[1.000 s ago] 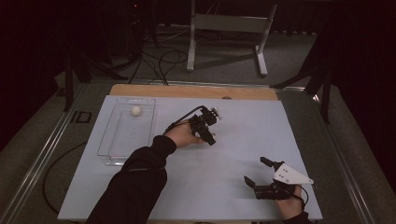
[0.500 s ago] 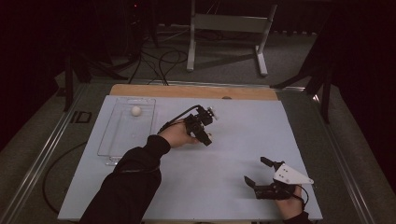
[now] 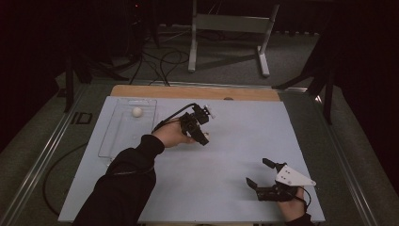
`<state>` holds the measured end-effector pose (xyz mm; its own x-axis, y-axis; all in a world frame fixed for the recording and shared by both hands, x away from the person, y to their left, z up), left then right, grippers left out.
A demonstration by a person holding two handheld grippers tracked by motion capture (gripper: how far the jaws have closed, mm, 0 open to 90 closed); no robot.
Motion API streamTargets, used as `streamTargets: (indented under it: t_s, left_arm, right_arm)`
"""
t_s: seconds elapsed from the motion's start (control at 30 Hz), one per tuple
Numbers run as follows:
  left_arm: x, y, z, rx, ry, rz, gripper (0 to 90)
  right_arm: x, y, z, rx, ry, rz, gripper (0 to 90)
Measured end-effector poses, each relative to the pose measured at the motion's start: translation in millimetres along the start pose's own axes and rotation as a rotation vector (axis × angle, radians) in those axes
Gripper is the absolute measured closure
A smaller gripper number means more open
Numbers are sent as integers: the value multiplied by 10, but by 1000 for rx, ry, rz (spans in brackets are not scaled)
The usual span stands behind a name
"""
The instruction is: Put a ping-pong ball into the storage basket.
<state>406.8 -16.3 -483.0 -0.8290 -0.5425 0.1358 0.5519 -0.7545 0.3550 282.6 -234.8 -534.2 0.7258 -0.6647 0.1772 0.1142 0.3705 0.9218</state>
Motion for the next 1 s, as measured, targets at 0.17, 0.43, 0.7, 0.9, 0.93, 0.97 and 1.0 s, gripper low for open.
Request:
streamTargets:
  t_s: [0.17, 0.43, 0.7, 0.9, 0.93, 0.97, 1.0]
  left_arm:
    - [-31, -39, 61, -1, 10, -1, 523]
    - [-67, -89, 146, 2, 11, 10, 523]
    - [-104, -139, 231, 1, 13, 18, 524]
    - [-161, -167, 313, 16, 28, 27, 523]
    - [-165, -172, 323, 18, 26, 33, 523]
    - [-181, -184, 340, 16, 30, 31, 524]
    - [-189, -191, 352, 21, 31, 38, 524]
  right_arm:
    - [2, 2, 2, 1, -2, 1, 84]
    - [0, -1, 1, -2, -1, 3, 84]
    - [4, 2, 3, 0, -4, 3, 84]
    - [6, 2, 5, -1, -6, 6, 84]
    - [8, 2, 5, -1, -6, 7, 84]
    - [7, 2, 5, -1, -6, 7, 84]
    - [5, 4, 5, 0, -6, 7, 84]
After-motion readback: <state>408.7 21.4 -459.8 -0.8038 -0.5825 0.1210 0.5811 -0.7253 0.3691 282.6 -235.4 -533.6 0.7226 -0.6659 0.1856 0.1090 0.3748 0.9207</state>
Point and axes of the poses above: each handheld gripper's, and its own axes: z roughly backward along the jaws, y roughly out of its top, x roughly to its right, the point moved 8 cm from there along -z, roughly forward along the jaws, and after that the axes turned 7 degrees about z, right-handed, at the moved point
